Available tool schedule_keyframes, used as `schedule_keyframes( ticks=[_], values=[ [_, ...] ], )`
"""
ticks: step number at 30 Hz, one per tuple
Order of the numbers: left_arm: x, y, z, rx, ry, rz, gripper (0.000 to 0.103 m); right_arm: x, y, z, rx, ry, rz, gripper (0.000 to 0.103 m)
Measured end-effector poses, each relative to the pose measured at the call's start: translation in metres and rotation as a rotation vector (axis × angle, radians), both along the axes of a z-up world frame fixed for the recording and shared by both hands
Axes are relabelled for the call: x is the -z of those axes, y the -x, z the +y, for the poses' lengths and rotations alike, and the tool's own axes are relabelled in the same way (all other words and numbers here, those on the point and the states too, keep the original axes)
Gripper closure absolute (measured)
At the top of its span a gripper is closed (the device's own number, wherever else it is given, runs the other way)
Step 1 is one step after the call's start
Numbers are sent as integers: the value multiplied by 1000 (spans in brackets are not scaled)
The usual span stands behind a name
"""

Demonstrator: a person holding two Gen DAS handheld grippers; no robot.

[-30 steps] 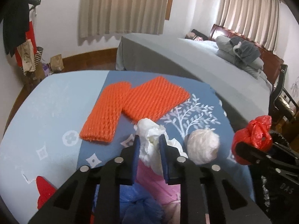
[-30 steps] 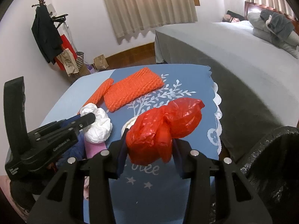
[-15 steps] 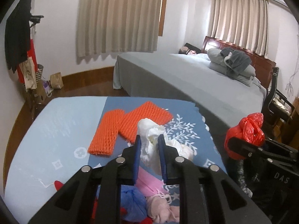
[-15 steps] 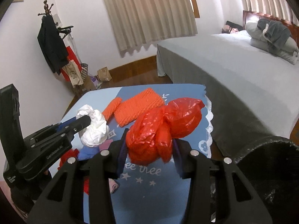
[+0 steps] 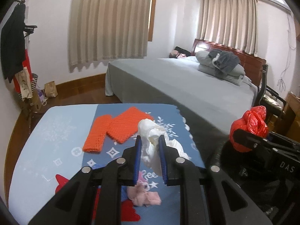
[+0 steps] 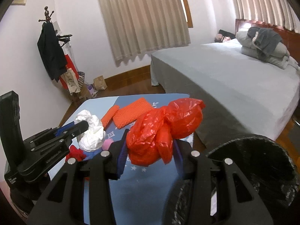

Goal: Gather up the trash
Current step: 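Drop the red bag into the bin with the right gripper while the left holds the white bag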

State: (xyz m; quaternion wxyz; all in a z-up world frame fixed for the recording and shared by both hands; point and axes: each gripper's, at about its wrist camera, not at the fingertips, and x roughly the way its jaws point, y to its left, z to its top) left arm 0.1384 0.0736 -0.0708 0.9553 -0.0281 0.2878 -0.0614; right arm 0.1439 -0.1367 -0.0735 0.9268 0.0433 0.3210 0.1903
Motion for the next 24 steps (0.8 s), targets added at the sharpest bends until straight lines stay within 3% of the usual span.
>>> schedule_keyframes(
  ticks=[24],
  values=[
    [-4,39,-136,308,15,-29,84,6,79,-129,282,50,-3,61]
  ],
)
